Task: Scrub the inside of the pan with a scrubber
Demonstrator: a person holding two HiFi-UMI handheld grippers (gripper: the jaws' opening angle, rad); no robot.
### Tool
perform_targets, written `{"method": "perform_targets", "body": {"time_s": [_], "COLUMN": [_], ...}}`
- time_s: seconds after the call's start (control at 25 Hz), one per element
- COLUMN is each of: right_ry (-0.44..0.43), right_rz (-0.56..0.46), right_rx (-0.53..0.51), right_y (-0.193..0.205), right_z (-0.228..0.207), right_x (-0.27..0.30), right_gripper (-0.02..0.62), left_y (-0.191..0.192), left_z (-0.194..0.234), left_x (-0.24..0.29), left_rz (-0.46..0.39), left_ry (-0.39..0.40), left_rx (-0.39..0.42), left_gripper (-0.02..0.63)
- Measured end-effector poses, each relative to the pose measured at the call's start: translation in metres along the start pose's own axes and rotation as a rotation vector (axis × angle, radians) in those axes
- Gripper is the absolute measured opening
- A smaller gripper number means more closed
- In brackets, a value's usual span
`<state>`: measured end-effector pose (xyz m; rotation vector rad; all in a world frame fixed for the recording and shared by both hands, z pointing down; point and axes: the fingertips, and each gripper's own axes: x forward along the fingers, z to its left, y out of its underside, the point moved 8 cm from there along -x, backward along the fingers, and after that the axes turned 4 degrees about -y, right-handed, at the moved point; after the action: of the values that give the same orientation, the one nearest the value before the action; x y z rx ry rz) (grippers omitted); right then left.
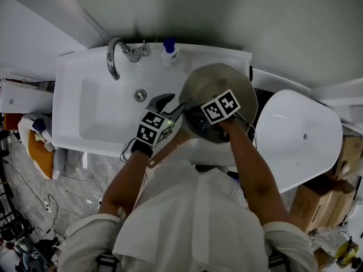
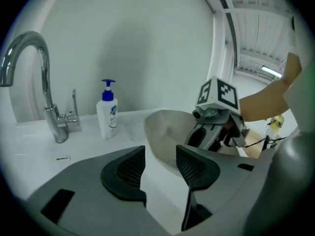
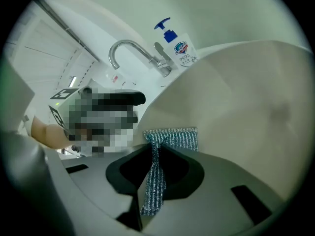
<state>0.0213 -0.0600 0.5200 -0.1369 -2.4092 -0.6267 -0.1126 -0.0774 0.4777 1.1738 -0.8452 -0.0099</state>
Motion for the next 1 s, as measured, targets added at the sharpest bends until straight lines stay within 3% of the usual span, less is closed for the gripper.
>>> {"method": "perform_targets", "body": {"time_s": [0.08,0.24,0.4,0.6,0.72,1.0], "right_ry": [-0.008,-0.021,-0.04,-0.082,-0.12,-0.168], "right_rz": [0.011,0.025,0.058,0.116,0.198,0.392], "right_rx": [-0.007,-0.019,-0.036,-0.027,-0.041,-0.079], "right_y": [0.001,0.002,0.007,0.021,0.032,0.056], "right_z": [0.0,0.002,0.006,0.01,0.011,0.006], "right_x": [-0.001,-0.002,-0.002,-0.005,-0.012,-0.033], "right_gripper": [0.052,0.052,0.052,0.052,0.052,0.053], "left_y": [0.001,0.007,0.015,0.015,0.015,0.009], "left_z": [-0.006,-0.034,-0.049,-0.052,-0.048,-0.049], "left_x": [-0.012,-0.02,-0.012,-0.008,-0.008,-0.008], "left_rz": [0.021,0.086,0.158,0.17,0.165,0.179], "left_ry": [0.053,0.109,0.085,0.038,-0.013,-0.089], "left_rx": [-0.011,0.051,0.096,0.069,0.051,0.062], "left_gripper": [0.219,0.25,0.275,0.273,0.193,0.172]}}
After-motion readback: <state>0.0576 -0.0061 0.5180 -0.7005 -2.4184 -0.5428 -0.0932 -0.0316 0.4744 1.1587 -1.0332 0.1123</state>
